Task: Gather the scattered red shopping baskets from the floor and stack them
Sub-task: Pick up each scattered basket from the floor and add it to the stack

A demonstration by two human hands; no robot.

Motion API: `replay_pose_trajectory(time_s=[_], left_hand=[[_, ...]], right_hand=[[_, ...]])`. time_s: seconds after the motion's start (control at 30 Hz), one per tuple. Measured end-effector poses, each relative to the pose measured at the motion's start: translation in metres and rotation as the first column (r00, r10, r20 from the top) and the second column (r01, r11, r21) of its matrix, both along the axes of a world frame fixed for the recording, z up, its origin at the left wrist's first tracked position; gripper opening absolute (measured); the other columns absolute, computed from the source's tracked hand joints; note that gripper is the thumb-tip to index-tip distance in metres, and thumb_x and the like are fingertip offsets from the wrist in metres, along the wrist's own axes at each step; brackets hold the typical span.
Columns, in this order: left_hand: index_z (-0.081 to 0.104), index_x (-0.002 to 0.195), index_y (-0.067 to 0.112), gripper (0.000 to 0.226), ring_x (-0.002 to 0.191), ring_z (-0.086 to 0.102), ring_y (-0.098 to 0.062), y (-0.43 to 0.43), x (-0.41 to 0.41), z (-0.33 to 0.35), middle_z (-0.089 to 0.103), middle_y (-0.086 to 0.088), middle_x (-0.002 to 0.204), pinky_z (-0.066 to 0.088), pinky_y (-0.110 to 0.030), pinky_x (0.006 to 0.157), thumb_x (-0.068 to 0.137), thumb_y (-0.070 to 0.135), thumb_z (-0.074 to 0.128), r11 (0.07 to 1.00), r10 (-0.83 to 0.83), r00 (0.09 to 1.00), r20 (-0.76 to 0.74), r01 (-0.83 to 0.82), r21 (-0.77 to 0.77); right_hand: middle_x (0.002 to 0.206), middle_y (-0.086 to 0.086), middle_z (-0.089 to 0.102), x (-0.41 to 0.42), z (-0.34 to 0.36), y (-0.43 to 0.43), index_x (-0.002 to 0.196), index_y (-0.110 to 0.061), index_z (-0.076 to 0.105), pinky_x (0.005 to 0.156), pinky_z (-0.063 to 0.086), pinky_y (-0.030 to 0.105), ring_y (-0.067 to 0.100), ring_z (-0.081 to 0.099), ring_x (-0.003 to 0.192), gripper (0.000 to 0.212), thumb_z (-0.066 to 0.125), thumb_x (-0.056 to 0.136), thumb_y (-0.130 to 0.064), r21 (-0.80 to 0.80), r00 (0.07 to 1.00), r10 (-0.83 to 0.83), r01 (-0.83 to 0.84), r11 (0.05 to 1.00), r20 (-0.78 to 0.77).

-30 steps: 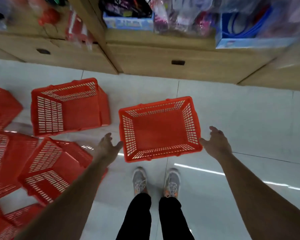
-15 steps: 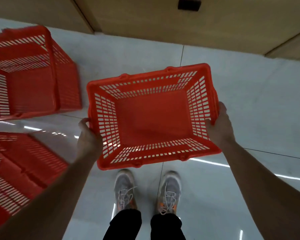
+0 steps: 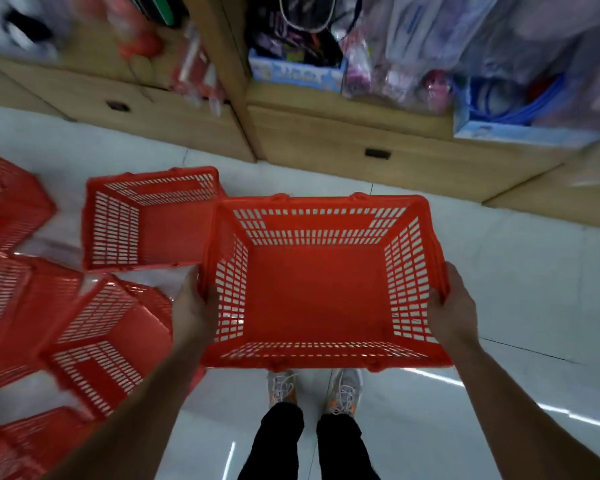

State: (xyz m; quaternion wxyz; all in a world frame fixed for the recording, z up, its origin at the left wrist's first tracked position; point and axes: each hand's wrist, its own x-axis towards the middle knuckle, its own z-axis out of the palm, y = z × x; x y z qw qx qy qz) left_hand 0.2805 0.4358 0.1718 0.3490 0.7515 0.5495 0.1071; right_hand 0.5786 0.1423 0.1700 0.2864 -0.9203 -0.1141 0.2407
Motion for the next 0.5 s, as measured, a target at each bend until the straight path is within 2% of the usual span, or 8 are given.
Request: replay_pose_trajectory(time_s=[0.07, 0.1, 0.17, 0.2, 0.23, 0.3, 0.37, 0.5], left_hand=[[0.049, 0.127, 0.034, 0.031, 0.085, 0.060, 0.007, 0.003, -0.009, 0.063, 0.059, 0.026, 0.099, 0.048, -0.031, 0.081, 0.097, 0.029, 0.053, 0.999, 0.036, 0.999, 0.028, -0.036, 0.009], [0.050, 0.128, 0.031, 0.032, 0.088, 0.062, 0.004, 0.005, -0.016, 0.093, 0.061, 0.023, 0.100, 0.049, -0.032, 0.082, 0.097, 0.026, 0.055, 0.998, 0.057, 0.998, 0.037, -0.058, 0.021], [0.054, 0.132, 0.018, 0.038, 0.101, 0.067, -0.024, 0.004, -0.032, 0.149, 0.068, 0.001, 0.113, 0.049, -0.036, 0.086, 0.095, 0.019, 0.059, 0.992, 0.106, 0.993, 0.044, -0.109, 0.059], [0.052, 0.136, 0.012, 0.043, 0.108, 0.064, -0.033, 0.002, -0.043, 0.174, 0.067, -0.009, 0.120, 0.048, -0.039, 0.090, 0.094, 0.016, 0.060, 0.986, 0.139, 0.990, 0.034, -0.141, 0.086], [0.050, 0.139, 0.010, 0.047, 0.113, 0.061, -0.035, -0.002, -0.056, 0.200, 0.065, -0.015, 0.125, 0.047, -0.040, 0.094, 0.093, 0.015, 0.061, 0.978, 0.179, 0.983, 0.031, -0.181, 0.104], [0.049, 0.142, 0.012, 0.050, 0.118, 0.059, -0.032, -0.017, -0.081, 0.249, 0.063, -0.014, 0.130, 0.045, -0.042, 0.101, 0.093, 0.017, 0.060, 0.956, 0.262, 0.962, 0.071, -0.269, 0.114], [0.049, 0.142, 0.015, 0.049, 0.119, 0.059, -0.030, -0.039, -0.111, 0.294, 0.063, -0.011, 0.131, 0.044, -0.042, 0.102, 0.094, 0.017, 0.059, 0.918, 0.362, 0.926, 0.107, -0.374, 0.132], [0.052, 0.137, 0.014, 0.046, 0.110, 0.062, -0.031, -0.091, -0.177, 0.359, 0.066, -0.012, 0.123, 0.045, -0.039, 0.096, 0.093, 0.012, 0.060, 0.810, 0.521, 0.831, 0.197, -0.554, 0.193]], right_hand=[[0.123, 0.003, 0.065, -0.003, 0.063, 0.009, 0.141, -0.026, 0.044, 0.092, 0.045, 0.041, 0.028, 0.064, 0.107, 0.039, 0.047, 0.102, -0.021, 0.064, 1.000, 0.018, -0.019, 0.998, 0.019], [0.120, 0.001, 0.065, -0.004, 0.093, 0.015, 0.139, -0.027, 0.045, 0.089, 0.043, 0.037, 0.028, 0.064, 0.105, 0.039, 0.047, 0.101, -0.019, 0.094, 0.999, 0.038, -0.041, 0.995, 0.031], [0.119, 0.003, 0.066, -0.006, 0.150, 0.029, 0.139, -0.027, 0.046, 0.087, 0.041, 0.033, 0.030, 0.064, 0.105, 0.044, 0.048, 0.097, -0.012, 0.143, 0.995, 0.068, -0.077, 0.987, 0.068], [0.121, 0.005, 0.066, -0.007, 0.176, 0.035, 0.140, -0.026, 0.046, 0.088, 0.040, 0.032, 0.031, 0.063, 0.107, 0.048, 0.049, 0.095, -0.007, 0.161, 0.992, 0.083, -0.097, 0.982, 0.091], [0.123, 0.006, 0.066, -0.011, 0.201, 0.042, 0.141, -0.026, 0.046, 0.090, 0.040, 0.031, 0.031, 0.062, 0.109, 0.052, 0.049, 0.093, -0.005, 0.181, 0.989, 0.101, -0.119, 0.976, 0.106], [0.122, 0.002, 0.066, -0.020, 0.249, 0.056, 0.142, -0.031, 0.046, 0.090, 0.039, 0.028, 0.024, 0.061, 0.106, 0.056, 0.049, 0.092, -0.005, 0.238, 0.983, 0.142, -0.166, 0.957, 0.117], [0.111, -0.011, 0.064, -0.034, 0.290, 0.068, 0.137, -0.040, 0.046, 0.087, 0.039, 0.027, 0.013, 0.058, 0.095, 0.055, 0.048, 0.092, -0.009, 0.293, 0.974, 0.195, -0.220, 0.930, 0.114], [0.107, -0.021, 0.059, -0.071, 0.352, 0.093, 0.134, -0.044, 0.045, 0.087, 0.038, 0.025, -0.006, 0.051, 0.091, 0.056, 0.049, 0.090, -0.009, 0.376, 0.929, 0.344, -0.370, 0.850, 0.138]])
